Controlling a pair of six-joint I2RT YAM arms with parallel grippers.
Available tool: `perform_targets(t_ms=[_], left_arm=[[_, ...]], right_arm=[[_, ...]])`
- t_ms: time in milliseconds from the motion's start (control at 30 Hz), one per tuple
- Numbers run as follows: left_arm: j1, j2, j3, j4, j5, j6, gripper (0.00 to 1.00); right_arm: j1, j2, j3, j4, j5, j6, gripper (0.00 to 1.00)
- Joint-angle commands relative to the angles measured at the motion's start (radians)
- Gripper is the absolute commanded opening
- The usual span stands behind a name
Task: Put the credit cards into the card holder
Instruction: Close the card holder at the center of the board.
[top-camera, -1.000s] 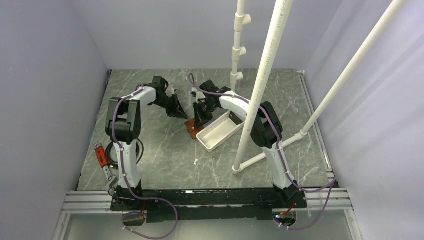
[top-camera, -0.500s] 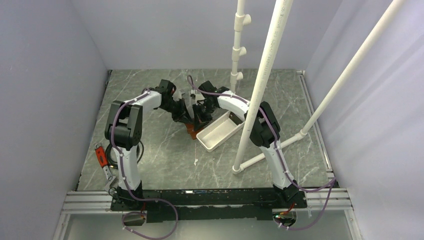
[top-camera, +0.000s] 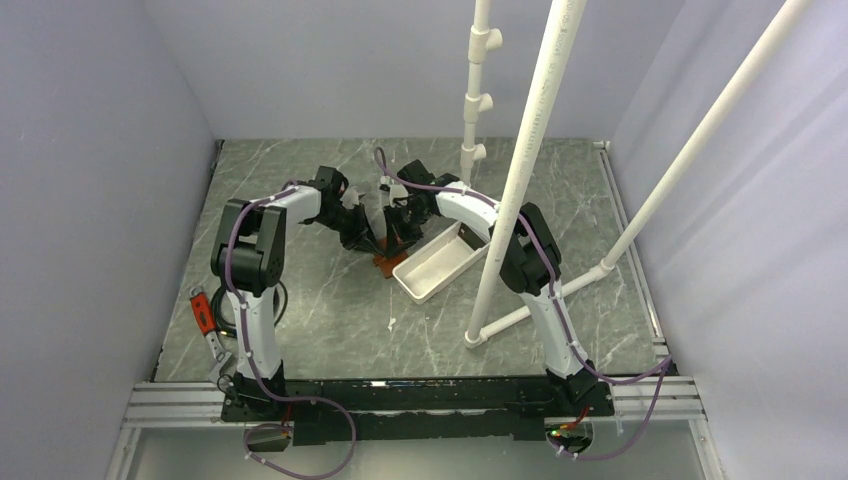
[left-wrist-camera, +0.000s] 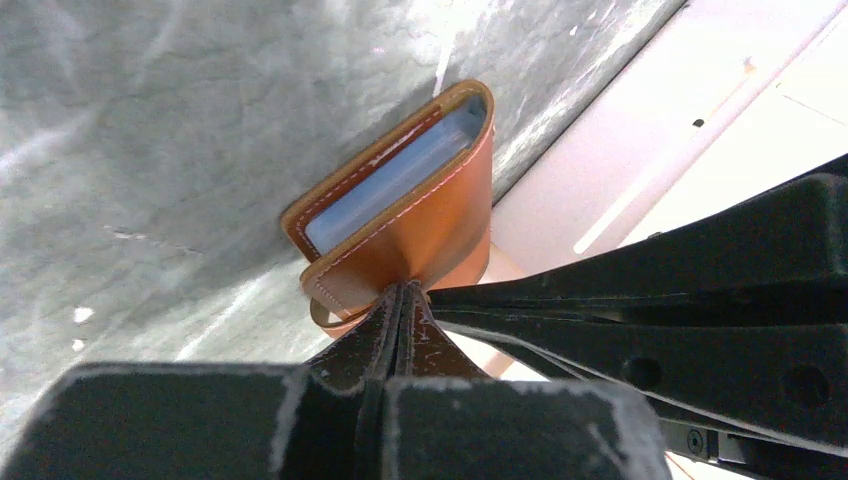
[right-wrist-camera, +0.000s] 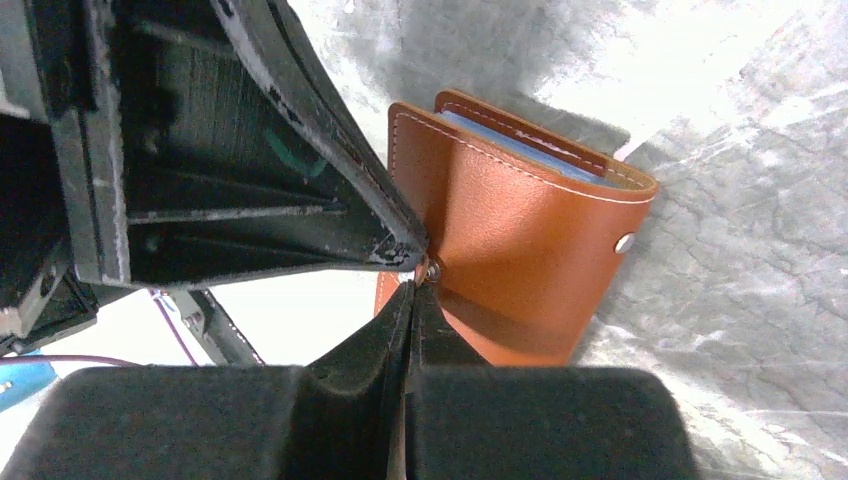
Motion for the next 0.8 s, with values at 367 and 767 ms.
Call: perform_targets(t_ms=[367, 767], left_arm=[[0.045, 0.023, -0.023, 0.016, -0.034, 0.012, 0.00], [0.050, 0.051, 0.054, 0.040, 0.053, -0.022, 0.12]], right_arm=[[0.000, -0.068, 0.035, 0.022, 0.019, -0.025, 0.00], [0.007, -0.072, 0.060, 0.020, -0.003, -0.036, 0.00]])
